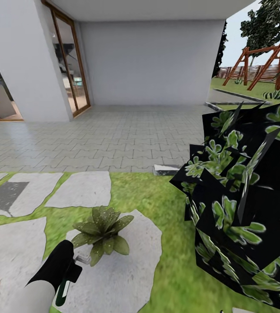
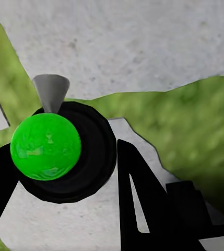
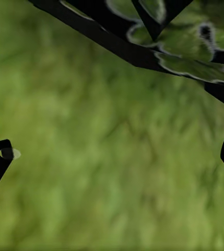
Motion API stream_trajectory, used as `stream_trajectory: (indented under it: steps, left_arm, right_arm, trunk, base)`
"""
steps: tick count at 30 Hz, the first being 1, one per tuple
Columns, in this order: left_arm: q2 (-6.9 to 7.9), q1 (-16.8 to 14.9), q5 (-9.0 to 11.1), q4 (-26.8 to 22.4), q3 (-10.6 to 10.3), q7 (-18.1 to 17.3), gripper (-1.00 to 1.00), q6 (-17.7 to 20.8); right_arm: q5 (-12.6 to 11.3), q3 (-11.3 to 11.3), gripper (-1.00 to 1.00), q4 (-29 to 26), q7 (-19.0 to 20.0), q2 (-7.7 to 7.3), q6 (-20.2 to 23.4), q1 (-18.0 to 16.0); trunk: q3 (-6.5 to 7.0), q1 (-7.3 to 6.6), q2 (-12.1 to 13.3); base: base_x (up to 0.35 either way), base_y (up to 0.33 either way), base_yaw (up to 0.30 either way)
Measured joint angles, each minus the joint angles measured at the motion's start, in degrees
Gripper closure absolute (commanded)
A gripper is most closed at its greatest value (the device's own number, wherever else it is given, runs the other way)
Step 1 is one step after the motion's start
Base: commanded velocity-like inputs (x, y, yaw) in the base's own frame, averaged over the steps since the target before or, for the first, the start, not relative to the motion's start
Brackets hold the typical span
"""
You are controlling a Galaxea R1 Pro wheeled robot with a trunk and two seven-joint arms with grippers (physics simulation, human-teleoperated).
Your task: Pick up the pesticide atomizer in the garden and spray insectifuge to fully cover both potted plants in the garden.
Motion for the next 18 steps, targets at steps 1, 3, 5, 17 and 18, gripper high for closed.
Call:
stream_trajectory:
  steps: [1, 3, 5, 17, 18]
  left_arm:
    - [0.00, 0.00, 0.01, -0.01, 0.00, -0.01, 1.00, 0.00]
    - [-0.01, 0.00, -0.02, -0.04, 0.00, 0.01, 1.00, 0.00]
    - [0.03, 0.00, -0.07, -0.15, 0.01, 0.07, 1.00, 0.00]
    - [0.36, 0.00, -0.05, 0.16, 0.05, 0.07, 1.00, 0.02]
    - [0.22, 0.01, -0.01, 0.16, -0.04, 0.08, 1.00, 0.03]
  right_arm:
    - [0.00, 0.03, -1.00, 0.00, 0.00, 0.00, 0.00, 0.00]
    - [0.02, 0.07, -1.00, 0.00, 0.00, 0.02, 0.00, 0.00]
    - [0.08, 0.09, -1.00, 0.00, 0.00, 0.23, -0.07, 0.00]
    - [0.08, 0.08, -1.00, 0.01, 0.00, 0.35, 0.00, 0.00]
    - [0.08, 0.09, -1.00, 0.01, 0.00, 0.35, 0.00, -0.01]
  trunk:
    - [0.00, 0.00, 0.00]
    - [0.00, 0.00, 0.00]
    - [0.00, 0.00, 0.00]
    - [0.00, 0.00, 0.00]
    - [0.00, 0.00, 0.00]
  base:
    - [0.001, -0.003, 0.000]
    - [0.000, -0.001, 0.000]
    - [0.000, 0.000, 0.000]
    - [0.000, 0.000, 0.139]
    - [0.000, 0.000, 0.276]
